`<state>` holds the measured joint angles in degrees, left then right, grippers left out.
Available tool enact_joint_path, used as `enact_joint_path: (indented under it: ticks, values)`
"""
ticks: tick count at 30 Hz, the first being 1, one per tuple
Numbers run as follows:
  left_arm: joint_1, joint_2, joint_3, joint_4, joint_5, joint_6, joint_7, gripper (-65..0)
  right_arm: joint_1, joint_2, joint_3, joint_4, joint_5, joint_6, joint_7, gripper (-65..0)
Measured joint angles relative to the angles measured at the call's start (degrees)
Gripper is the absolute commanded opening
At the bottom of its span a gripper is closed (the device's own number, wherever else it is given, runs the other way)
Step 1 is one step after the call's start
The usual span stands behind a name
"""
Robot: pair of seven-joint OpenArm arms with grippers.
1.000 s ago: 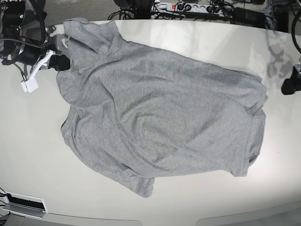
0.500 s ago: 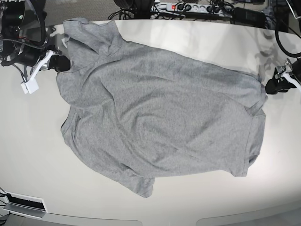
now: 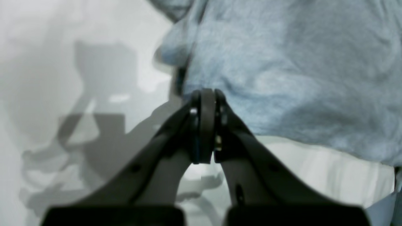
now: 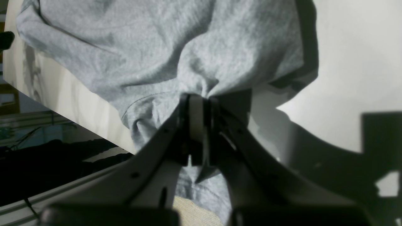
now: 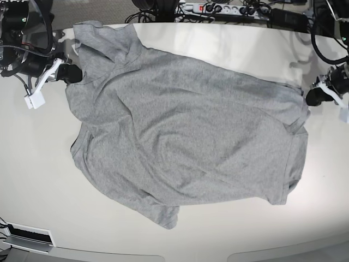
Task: Layout the t-shirt on the table in an organized manner, then fold the t-shirt properly
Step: 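Move the left gripper to the shirt hem corner and grasp it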
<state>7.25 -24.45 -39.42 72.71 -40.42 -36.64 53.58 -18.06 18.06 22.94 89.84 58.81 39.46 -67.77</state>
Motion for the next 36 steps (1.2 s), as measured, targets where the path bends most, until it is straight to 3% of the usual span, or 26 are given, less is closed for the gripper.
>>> enact_joint_path:
  ticks: [3, 7, 9, 11, 14, 15, 18, 19, 20, 29, 36]
  values:
    - [0.0, -0.5, 0.0, 0.0, -1.0, 0.0, 1.7, -65.0, 0.0, 0.0, 0.0, 0.0, 0.0, 0.0, 0.0, -65.0]
    - [0.0, -2.5, -0.1, 0.7, -9.1, -0.3, 9.2, -65.0, 0.1, 0.0, 0.0, 0.0, 0.0, 0.0, 0.0, -65.0]
    - [0.0, -3.0, -1.4, 2.2, -11.1, -2.6, 11.7, -65.0, 0.1, 0.2, 0.0, 0.0, 0.0, 0.0, 0.0, -65.0]
    - [-0.1, -3.1, -3.3, 3.2, -11.4, -2.9, 11.1, -65.0, 0.1, 0.2, 0.0, 0.0, 0.0, 0.0, 0.0, -65.0]
    - [-0.1, -3.2, -5.0, 3.0, -6.8, -2.9, 6.6, -65.0, 0.2, 0.2, 0.0, 0.0, 0.0, 0.0, -0.3, -65.0]
    - [0.0, -3.1, -5.0, 2.6, -5.5, -2.9, 5.2, -62.8, 0.1, 0.2, 0.0, 0.0, 0.0, 0.0, -0.3, -65.0]
    - [0.0, -2.8, -4.9, 0.5, -2.7, -0.7, 1.2, -34.8, 0.1, 0.2, 0.0, 0.0, 0.0, 0.0, -0.5, -65.0]
    - [0.0, -2.8, -4.9, 0.1, -2.7, -0.7, 0.8, -27.8, 0.2, 0.2, 0.0, 0.0, 0.2, 0.0, -0.5, -65.0]
    - [-0.2, -2.5, -4.9, -0.3, -2.7, -0.7, 0.7, -24.9, 0.2, 0.2, 0.0, 0.0, 0.2, 0.0, -0.5, -65.0]
    - [-5.5, -2.5, -3.8, -9.4, -2.6, -0.8, 0.2, -24.7, 0.1, 0.2, 0.0, 0.1, 0.2, 0.0, -0.9, -65.0]
    - [-6.3, -2.5, 2.9, -11.0, -3.2, -2.8, 0.3, -24.7, 0.1, 0.2, 0.0, 0.1, 0.2, 0.0, -0.9, -65.0]
